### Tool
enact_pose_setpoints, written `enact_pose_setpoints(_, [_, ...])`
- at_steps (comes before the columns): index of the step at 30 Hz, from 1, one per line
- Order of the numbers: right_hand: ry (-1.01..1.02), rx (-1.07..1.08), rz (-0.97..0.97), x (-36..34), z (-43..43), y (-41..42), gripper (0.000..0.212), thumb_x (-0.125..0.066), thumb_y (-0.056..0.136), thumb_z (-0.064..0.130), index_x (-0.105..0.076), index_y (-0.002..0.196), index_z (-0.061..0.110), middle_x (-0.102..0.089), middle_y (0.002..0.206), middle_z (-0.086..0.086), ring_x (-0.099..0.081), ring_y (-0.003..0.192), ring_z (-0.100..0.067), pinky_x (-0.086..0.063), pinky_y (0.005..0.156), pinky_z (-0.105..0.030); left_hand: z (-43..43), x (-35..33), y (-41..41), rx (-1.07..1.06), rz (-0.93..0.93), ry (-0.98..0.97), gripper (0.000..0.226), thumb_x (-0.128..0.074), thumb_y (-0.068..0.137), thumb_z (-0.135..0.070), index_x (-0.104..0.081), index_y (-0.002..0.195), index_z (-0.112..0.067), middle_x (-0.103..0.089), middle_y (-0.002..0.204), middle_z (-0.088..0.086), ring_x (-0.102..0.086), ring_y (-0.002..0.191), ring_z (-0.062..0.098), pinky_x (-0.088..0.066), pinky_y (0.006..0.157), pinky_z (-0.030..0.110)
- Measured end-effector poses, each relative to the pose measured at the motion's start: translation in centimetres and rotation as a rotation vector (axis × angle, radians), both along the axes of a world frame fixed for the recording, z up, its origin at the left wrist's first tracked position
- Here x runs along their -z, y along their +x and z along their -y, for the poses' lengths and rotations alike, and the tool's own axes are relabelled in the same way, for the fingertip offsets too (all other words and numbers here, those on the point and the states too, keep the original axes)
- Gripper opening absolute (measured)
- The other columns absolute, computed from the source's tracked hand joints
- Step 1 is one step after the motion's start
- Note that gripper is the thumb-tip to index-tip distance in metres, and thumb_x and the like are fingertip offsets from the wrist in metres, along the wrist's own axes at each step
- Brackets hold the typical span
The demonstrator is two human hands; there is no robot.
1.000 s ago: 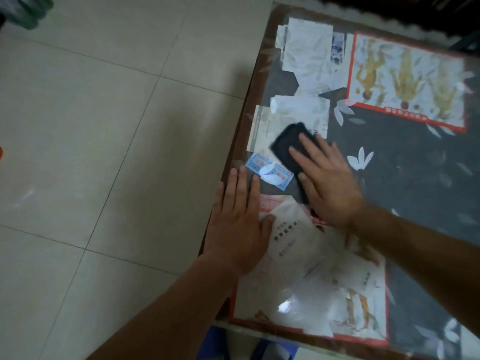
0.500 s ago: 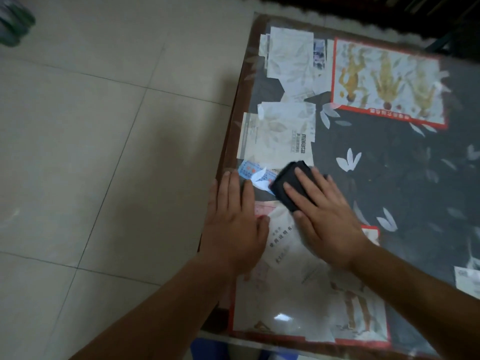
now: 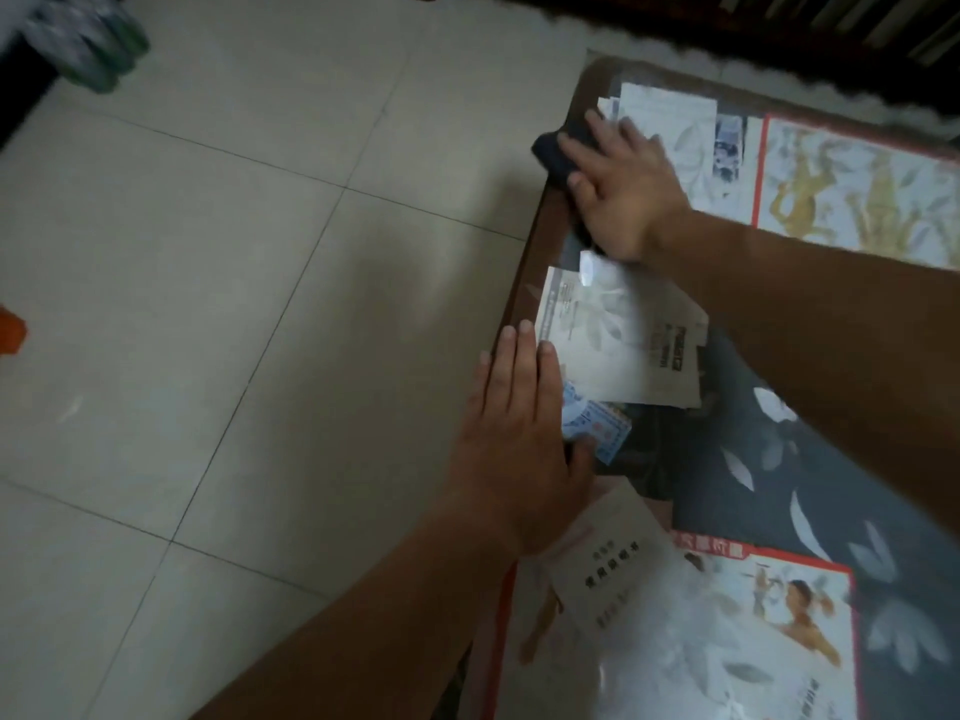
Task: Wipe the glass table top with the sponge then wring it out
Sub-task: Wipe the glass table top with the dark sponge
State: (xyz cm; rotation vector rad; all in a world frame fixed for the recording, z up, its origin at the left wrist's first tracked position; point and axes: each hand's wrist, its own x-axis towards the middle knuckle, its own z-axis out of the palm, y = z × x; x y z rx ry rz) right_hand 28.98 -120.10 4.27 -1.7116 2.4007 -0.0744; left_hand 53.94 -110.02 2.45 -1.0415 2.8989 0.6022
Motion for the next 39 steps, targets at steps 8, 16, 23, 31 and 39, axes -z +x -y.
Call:
enact_pose_setpoints(8, [0.003,-0.287,0.089,0.1,-13.6,3.9,0.053,-0.027,0.104,0.038,-0.031,0.156,0.029,-0.015,0.168,-0.004,-0.008,0.155,-0.031,-0.005,0.125,-0.051,0.0,-0.3,0.0,-0.003,0.031,-0.016,0.087,-0.026,0.091,-0.054,-0.001,0.157,-0.002,0.008,0.165,0.019,0.01,0.153,0.028,0.005,0.124,0.043])
enact_pose_setpoints(16, [-0.081,0.062,0.042,0.7,-23.8,5.4,0.055,-0.029,0.102,0.038,-0.032,0.155,0.026,-0.021,0.166,-0.01,-0.014,0.153,-0.039,-0.012,0.123,-0.058,0.3,0.0,0.1,0.028,0.062,-0.031,0.093,-0.031,0.087,-0.055,-0.003,0.157,-0.002,0.006,0.165,0.019,0.007,0.153,0.032,0.01,0.122,0.043])
enact_pose_setpoints(23, [-0.058,-0.01,0.05,0.9,-27.8,5.0,0.054,-0.032,0.101,0.037,-0.033,0.155,0.028,-0.019,0.167,-0.004,-0.014,0.154,-0.036,-0.008,0.125,-0.054,0.4,0.0,0.0,0.04,0.09,-0.062,0.095,-0.023,0.083,-0.061,-0.007,0.157,-0.003,0.002,0.165,0.021,0.005,0.153,0.033,0.008,0.121,0.05])
enact_pose_setpoints(31, [-0.072,-0.074,0.087,0.8,-30.2,13.9,0.054,-0.029,0.103,0.037,-0.033,0.156,0.024,-0.018,0.167,-0.008,-0.01,0.154,-0.036,-0.008,0.125,-0.053,-9.7,-3.1,5.9,-0.035,0.065,-0.036,0.069,-0.046,0.088,-0.036,-0.032,0.15,-0.009,-0.021,0.159,0.023,-0.02,0.147,0.038,-0.019,0.119,0.051])
enact_pose_setpoints(39, [-0.085,0.303,0.083,0.7,-26.8,7.2,0.059,-0.024,0.1,0.039,-0.026,0.158,0.028,-0.012,0.169,-0.004,-0.008,0.155,-0.033,-0.002,0.125,-0.051,-10.5,-0.5,7.8,0.05,0.112,-0.097,0.074,-0.025,0.097,-0.047,-0.011,0.158,-0.008,-0.001,0.165,0.02,0.001,0.154,0.031,-0.007,0.124,0.05])
